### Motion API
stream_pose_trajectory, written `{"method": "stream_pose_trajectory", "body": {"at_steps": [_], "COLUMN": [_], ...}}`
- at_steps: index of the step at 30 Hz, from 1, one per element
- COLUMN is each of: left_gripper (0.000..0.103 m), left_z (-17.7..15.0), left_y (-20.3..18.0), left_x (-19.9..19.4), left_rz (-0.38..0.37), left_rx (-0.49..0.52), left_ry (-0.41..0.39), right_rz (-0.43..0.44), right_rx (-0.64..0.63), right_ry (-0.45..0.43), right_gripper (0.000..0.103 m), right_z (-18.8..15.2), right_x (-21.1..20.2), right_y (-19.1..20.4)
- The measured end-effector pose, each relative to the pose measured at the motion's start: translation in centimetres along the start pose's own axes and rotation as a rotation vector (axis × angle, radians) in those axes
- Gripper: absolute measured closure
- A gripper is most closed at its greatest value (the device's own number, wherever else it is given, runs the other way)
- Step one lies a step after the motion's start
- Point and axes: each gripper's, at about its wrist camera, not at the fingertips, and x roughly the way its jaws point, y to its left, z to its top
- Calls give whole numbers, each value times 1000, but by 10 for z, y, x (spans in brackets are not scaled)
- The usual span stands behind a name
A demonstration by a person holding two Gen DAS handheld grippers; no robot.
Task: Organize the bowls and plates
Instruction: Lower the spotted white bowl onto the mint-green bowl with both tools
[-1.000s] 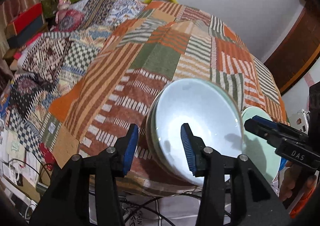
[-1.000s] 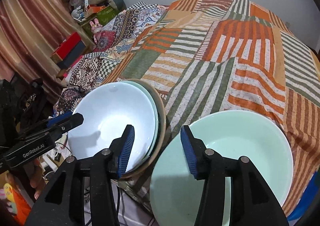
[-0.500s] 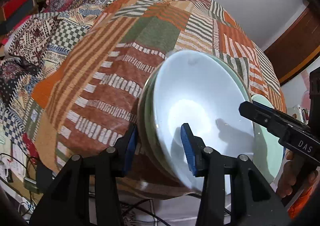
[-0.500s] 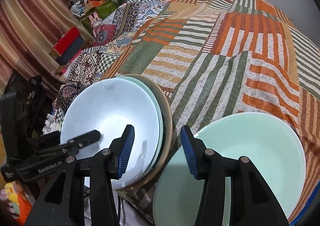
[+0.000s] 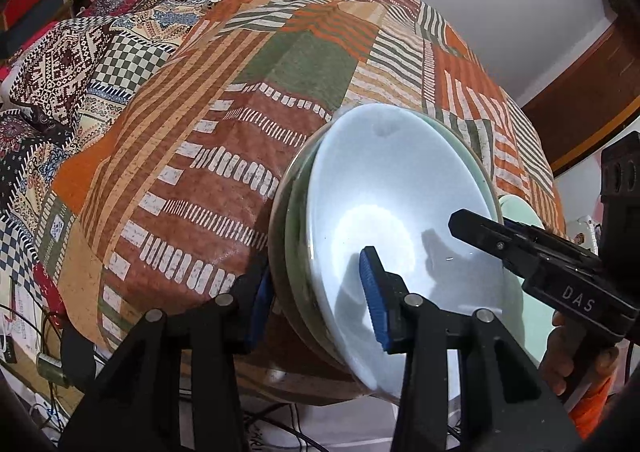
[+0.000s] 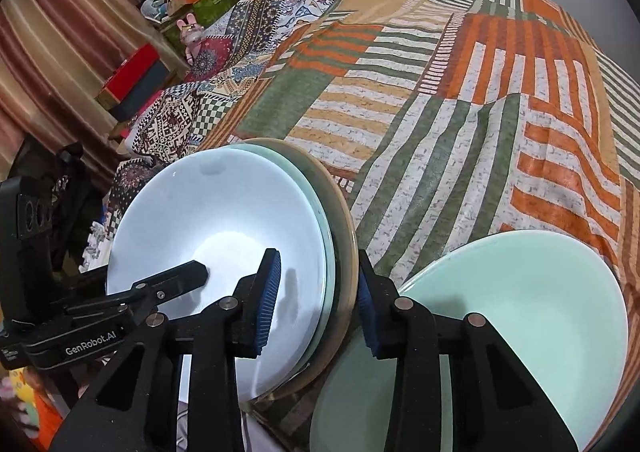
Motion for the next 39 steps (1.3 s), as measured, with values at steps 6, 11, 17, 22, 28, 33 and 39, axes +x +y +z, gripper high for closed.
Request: {"method": "stream_pose_trajectory", "body": {"at_steps": [6,11,17,22,28,33,39], "left_gripper": [61,61,61,61,61,61,61], "left_z": [-1,-1,-3,-4,-2,0,0], "left_y": [-6,-9,-9,-11,-15,-22,-33], "left_x": [-2,-5,-10,-20,-39,-57,-73], "left_rz": [33,52,44,39,22,8,-2], "left_rx": [5,16,-2,-3,-8,4,24], "left_ry": [-8,-10,-12,-34,-81,-125,-169], "right_rz": [-19,-27,-29,-24,-14,-4,0], "right_rx": [-3,4,6,8,7,12,11], "right_ry": [3,4,-3,-13,-44,-76,-118], "right_gripper": [70,70,69,69,69,69,69], "right_z": [0,0,0,1,1,1,-1], "right_x": [-1,-2,-7,-12,-26,-40,-58], "right_y": [1,2,5,7,11,14,17]}}
